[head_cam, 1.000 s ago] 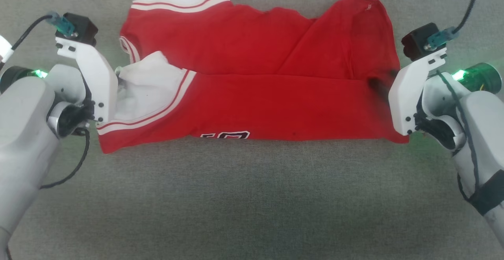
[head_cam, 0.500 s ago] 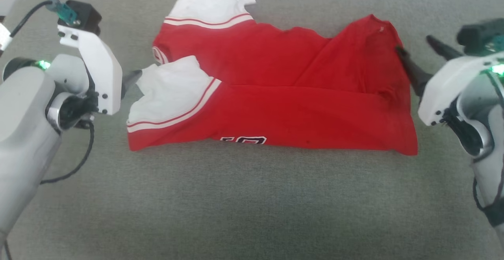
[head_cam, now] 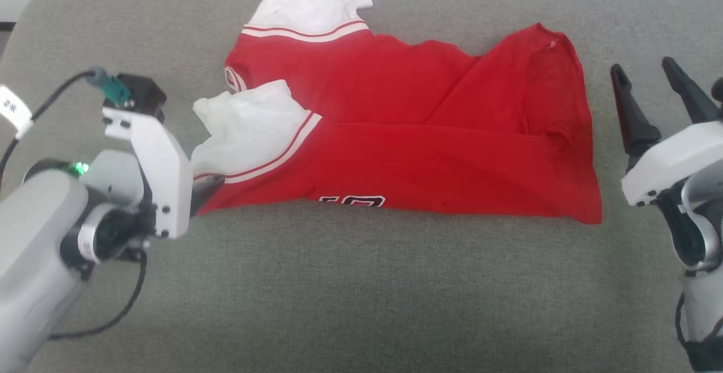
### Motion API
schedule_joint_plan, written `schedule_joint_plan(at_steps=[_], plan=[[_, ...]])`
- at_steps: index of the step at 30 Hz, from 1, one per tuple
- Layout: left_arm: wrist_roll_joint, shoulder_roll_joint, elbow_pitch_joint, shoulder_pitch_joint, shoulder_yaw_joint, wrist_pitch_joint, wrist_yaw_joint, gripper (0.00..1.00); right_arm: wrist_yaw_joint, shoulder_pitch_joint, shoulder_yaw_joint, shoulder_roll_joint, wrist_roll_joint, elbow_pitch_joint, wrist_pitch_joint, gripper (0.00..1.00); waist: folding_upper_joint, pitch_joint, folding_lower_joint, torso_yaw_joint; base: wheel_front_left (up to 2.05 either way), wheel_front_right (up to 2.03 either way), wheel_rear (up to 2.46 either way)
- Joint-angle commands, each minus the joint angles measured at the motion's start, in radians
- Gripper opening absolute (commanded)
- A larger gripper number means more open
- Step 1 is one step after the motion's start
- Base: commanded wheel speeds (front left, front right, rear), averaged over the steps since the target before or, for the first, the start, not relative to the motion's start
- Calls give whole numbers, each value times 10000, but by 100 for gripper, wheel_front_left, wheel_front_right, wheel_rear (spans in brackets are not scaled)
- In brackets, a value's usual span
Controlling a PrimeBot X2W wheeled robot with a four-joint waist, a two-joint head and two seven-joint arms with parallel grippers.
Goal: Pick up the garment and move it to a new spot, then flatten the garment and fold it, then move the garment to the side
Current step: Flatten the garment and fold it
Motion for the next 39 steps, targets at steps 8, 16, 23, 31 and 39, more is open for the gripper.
schedule_joint_plan(at_steps=[8, 16, 23, 31, 39], plan=[[91, 690, -1126, 978, 86, -328, 635, 100, 2, 749, -575, 697, -404, -1161, 382, 100, 0, 423, 0, -335, 0, 0, 0], [335, 268, 349, 778, -7, -890, 113, 100, 0, 1176, -581, 1075, -557, -1534, 985, 100, 0, 676, 0, -595, 0, 0, 0], [65, -423, 1782, 669, -284, -805, -685, 0, 2, 1530, -199, 836, 75, -1241, 2777, 100, 0, 706, 0, -640, 0, 0, 0], [100, -919, 2536, 469, -536, -805, -1245, 0, 0, 1692, 54, 704, 723, -1416, 5296, 100, 0, 745, 0, -410, 0, 0, 0], [125, -1248, 2805, 330, -652, -856, -1459, 0, 2, 1596, 396, 530, 643, -1220, 7551, 100, 0, 870, 0, -130, 0, 0, 0]])
